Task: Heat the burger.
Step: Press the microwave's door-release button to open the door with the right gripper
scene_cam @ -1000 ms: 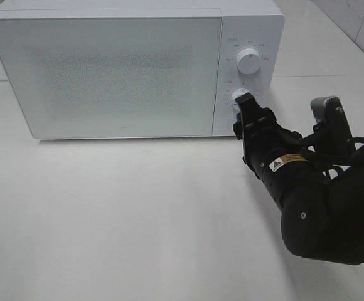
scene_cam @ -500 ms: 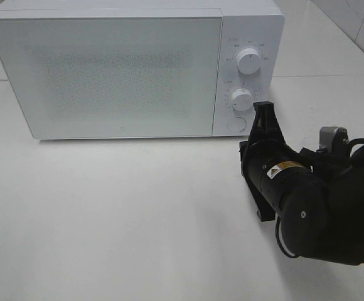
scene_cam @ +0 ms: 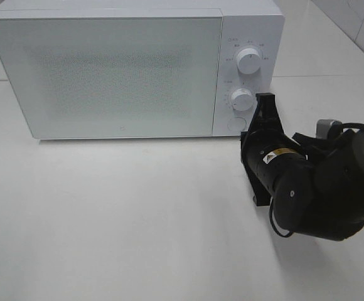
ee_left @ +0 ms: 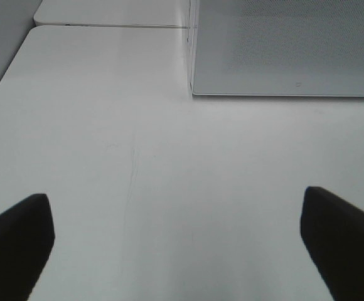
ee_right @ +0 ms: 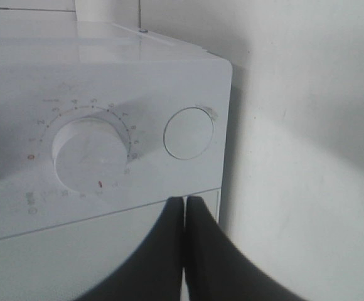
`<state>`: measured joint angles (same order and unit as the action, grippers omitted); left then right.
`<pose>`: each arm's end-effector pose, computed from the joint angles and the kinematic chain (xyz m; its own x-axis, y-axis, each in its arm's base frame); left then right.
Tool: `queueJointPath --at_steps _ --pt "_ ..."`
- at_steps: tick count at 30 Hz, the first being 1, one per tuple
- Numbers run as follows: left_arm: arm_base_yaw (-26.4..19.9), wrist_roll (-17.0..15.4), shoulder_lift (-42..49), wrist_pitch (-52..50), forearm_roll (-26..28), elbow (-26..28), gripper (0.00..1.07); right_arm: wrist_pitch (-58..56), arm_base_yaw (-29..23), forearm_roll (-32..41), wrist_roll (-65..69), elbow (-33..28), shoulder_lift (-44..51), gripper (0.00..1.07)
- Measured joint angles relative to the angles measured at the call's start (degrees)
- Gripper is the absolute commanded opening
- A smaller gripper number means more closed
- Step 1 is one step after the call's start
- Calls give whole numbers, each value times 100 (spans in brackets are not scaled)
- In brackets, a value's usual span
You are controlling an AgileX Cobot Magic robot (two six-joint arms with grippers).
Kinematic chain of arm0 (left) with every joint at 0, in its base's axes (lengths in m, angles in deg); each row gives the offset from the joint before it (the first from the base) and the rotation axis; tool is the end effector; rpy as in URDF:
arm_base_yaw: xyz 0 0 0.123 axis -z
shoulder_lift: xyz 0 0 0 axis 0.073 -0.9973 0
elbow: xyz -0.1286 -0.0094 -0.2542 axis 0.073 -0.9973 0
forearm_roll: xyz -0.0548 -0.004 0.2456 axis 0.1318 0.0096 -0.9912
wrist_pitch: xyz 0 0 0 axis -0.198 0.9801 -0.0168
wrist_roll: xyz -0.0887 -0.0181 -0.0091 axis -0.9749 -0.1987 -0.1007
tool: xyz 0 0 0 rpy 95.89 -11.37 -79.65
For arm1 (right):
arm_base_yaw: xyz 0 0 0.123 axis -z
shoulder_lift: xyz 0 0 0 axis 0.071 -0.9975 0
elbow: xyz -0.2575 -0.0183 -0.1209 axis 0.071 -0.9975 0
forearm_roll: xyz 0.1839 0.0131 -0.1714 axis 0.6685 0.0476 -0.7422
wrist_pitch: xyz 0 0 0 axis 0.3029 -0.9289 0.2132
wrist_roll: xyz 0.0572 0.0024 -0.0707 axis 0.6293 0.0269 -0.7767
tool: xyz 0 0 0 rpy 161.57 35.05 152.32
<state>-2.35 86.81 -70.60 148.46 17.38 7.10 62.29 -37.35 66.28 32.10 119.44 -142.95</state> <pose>-0.0047 -0.0145 0.2799 -0.4300 -0.0107 -0.9027 0.0401 0.9987 -0.0309 0.2620 0.1542 0.1166 0.0086 0.9999 0.0078 0.3034 -0.0100 0.9528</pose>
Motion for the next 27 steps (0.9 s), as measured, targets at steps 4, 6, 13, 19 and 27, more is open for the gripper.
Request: queueJointPath --at_steps 4,6,13,19,27 --pt "0 0 0 0 0 0 100 -11 149 -138 57 132 -138 0" --pt "0 0 0 0 0 0 100 -11 218 -252 201 264 -338 0" --pt "0 0 0 0 0 0 100 -11 298 -401 378 556 -659 0" --pt "0 0 0 0 0 0 100 6 424 -527 401 837 -905 0" --pt "0 0 0 0 0 0 100 6 596 -533 395 991 -1037 0"
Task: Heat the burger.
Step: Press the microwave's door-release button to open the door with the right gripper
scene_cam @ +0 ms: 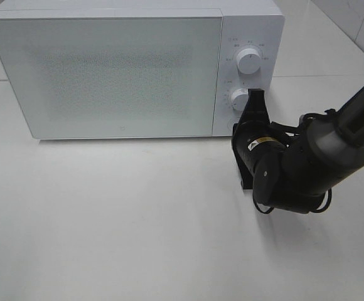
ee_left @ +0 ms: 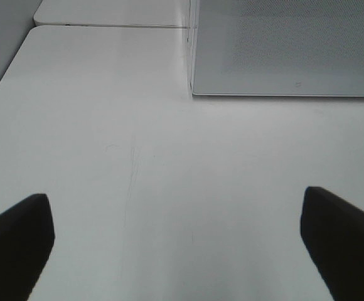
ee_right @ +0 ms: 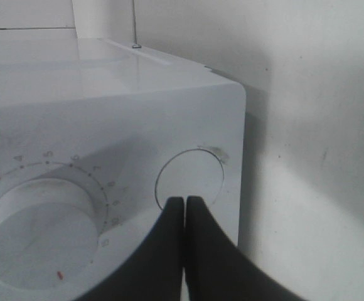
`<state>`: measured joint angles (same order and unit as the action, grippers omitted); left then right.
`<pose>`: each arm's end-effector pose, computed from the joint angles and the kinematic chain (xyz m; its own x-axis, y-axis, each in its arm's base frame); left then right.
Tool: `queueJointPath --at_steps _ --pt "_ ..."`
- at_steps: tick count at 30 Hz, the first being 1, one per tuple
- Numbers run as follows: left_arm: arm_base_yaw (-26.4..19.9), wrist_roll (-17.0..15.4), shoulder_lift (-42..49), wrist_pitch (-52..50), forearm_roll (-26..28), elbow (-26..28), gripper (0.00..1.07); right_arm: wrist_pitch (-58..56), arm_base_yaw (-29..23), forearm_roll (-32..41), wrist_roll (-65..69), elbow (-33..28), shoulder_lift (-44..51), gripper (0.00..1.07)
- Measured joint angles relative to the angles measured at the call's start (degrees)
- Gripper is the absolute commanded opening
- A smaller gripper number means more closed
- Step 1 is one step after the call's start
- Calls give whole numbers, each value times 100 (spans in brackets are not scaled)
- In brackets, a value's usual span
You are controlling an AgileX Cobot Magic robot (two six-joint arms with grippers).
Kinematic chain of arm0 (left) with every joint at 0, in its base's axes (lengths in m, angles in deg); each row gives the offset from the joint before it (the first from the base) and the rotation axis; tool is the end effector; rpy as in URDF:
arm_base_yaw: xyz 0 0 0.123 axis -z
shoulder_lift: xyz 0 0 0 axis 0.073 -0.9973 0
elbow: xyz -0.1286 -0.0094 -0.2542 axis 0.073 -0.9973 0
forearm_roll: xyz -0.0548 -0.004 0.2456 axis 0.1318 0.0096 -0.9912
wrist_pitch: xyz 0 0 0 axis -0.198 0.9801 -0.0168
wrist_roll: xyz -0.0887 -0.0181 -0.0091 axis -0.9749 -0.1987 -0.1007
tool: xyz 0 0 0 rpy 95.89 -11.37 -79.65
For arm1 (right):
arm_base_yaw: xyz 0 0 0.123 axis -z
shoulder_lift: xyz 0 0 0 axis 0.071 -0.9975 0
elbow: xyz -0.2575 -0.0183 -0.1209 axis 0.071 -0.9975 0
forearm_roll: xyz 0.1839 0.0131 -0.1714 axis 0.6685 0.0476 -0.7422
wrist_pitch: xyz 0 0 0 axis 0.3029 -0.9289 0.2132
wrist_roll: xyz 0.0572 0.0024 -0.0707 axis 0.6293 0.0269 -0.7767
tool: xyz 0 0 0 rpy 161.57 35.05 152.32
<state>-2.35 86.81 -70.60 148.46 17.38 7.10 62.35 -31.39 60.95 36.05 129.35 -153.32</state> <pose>-0.0047 -0.0145 0.2799 -0.4300 -0.0107 -0.9027 0.0401 0.9987 -0.0309 0.3111 0.1570 0.0889 0.0447 0.9979 0.0460 0.2887 -0.0569 0.9557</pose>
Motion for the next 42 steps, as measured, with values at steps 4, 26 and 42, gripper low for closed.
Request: queueJointPath --at_steps 4,26,42 --pt "0 0 0 0 0 0 100 0 29 -40 0 86 -109 0" --pt "0 0 0 0 0 0 100 -109 218 -149 -92 458 -309 0" --pt "0 0 0 0 0 0 100 -269 206 109 -378 665 -355 0"
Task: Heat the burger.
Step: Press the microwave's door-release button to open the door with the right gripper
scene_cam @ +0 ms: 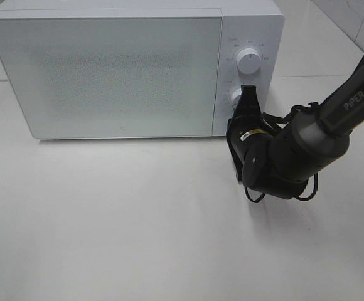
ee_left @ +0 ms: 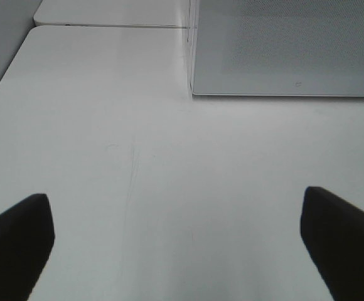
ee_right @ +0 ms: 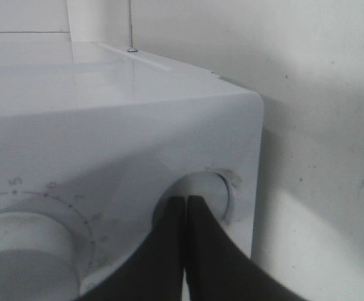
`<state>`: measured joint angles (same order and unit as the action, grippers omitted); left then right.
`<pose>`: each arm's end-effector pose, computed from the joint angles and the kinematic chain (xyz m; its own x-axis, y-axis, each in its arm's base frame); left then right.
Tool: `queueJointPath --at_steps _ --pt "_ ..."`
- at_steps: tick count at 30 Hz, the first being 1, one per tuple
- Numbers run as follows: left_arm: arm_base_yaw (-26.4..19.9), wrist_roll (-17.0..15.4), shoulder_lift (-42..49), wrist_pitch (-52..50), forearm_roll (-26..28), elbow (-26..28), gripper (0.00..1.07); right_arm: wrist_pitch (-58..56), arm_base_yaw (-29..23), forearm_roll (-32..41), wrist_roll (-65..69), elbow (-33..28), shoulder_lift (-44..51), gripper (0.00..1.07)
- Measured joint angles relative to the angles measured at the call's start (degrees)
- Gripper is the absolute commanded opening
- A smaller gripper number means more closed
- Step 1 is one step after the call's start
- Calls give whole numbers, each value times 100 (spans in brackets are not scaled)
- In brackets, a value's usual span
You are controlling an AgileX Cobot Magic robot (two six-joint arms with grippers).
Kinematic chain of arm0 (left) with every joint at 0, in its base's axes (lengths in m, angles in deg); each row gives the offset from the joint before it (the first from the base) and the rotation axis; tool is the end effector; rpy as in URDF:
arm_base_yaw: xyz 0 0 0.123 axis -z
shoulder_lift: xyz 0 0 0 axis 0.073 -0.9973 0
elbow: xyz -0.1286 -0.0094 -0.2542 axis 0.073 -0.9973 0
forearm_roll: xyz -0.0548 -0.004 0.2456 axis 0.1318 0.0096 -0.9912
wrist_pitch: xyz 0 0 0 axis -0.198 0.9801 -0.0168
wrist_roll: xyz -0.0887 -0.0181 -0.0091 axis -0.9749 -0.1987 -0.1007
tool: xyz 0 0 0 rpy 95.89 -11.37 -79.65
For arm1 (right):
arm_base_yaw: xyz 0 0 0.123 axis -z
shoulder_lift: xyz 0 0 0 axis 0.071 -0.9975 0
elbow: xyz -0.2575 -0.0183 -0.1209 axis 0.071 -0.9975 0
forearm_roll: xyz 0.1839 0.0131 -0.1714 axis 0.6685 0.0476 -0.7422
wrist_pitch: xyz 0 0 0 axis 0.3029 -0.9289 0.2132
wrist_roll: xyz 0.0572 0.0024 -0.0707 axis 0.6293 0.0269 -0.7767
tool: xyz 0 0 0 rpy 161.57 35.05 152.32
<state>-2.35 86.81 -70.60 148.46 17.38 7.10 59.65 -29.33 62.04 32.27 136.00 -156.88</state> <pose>-0.0047 -0.0145 0.2799 -0.4300 -0.0107 -0.9027 0.0401 0.9987 -0.0309 0.3380 0.1605 0.0826 0.0686 0.9974 0.0238 0.2947 -0.0430 0.9546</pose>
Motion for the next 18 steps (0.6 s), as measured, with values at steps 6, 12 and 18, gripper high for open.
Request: queueJointPath --at_steps 6,12,18 --pt "0 0 0 0 0 0 100 201 -46 155 -74 189 -218 0" --pt "0 0 0 0 0 0 100 275 -92 418 -97 315 -304 0" --pt "0 0 0 0 0 0 100 327 -103 567 -178 430 -378 0"
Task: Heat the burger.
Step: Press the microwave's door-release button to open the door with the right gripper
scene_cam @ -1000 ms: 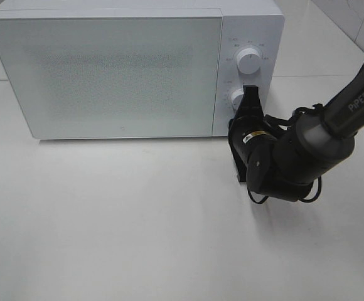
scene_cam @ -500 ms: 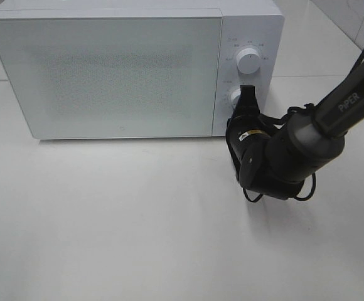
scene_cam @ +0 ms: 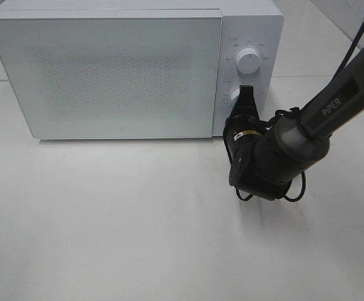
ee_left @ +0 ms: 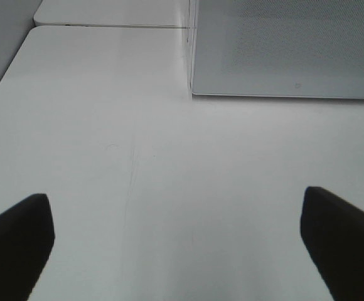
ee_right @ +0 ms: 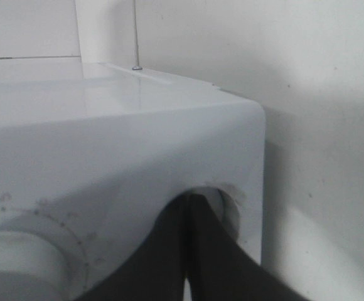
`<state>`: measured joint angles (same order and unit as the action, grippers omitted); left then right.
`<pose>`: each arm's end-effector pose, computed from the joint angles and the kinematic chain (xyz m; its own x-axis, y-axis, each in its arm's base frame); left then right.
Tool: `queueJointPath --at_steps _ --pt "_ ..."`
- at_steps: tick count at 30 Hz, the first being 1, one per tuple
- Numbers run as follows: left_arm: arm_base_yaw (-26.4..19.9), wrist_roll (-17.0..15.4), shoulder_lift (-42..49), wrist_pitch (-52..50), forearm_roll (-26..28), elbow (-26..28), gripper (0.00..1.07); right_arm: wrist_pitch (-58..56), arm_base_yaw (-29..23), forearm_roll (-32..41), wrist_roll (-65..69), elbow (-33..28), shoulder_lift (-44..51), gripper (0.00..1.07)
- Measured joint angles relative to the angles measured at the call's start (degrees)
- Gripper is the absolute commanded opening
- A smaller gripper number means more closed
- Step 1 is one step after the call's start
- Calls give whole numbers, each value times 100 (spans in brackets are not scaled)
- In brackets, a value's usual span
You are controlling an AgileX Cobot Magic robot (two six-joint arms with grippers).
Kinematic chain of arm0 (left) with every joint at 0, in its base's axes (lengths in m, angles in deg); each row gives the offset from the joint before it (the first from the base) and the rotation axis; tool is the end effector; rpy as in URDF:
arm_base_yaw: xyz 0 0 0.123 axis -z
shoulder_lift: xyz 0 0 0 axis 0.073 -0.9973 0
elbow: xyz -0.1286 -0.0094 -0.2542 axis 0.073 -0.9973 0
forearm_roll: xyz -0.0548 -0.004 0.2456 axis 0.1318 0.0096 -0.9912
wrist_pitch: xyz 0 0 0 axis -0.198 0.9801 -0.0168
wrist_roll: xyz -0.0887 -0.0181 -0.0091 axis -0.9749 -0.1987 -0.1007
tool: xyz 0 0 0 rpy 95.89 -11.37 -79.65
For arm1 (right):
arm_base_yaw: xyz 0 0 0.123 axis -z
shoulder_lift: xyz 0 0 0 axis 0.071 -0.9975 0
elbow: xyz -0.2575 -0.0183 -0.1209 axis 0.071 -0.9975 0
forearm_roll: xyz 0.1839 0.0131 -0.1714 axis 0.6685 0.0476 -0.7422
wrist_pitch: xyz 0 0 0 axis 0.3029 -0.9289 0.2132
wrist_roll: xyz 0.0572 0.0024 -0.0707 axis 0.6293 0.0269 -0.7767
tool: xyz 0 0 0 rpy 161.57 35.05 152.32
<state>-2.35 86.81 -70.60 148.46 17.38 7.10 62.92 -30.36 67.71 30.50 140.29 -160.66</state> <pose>-0.0047 -0.0145 0.2799 -0.4300 -0.0107 -0.9027 0.0401 0.9987 -0.0309 0.3482 0.1667 0.0740 0.1478 0.9887 0.0235 0.2537 -0.0609 0.9654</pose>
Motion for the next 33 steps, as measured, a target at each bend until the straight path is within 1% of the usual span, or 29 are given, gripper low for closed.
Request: queueJointPath --at_steps 6,18,33 --pt "0 0 0 0 0 0 100 11 -17 138 -126 57 -23 0" --pt "0 0 0 0 0 0 100 -143 -23 166 -172 63 23 0" --pt "0 0 0 0 0 0 100 -527 166 -413 -172 -246 327 0"
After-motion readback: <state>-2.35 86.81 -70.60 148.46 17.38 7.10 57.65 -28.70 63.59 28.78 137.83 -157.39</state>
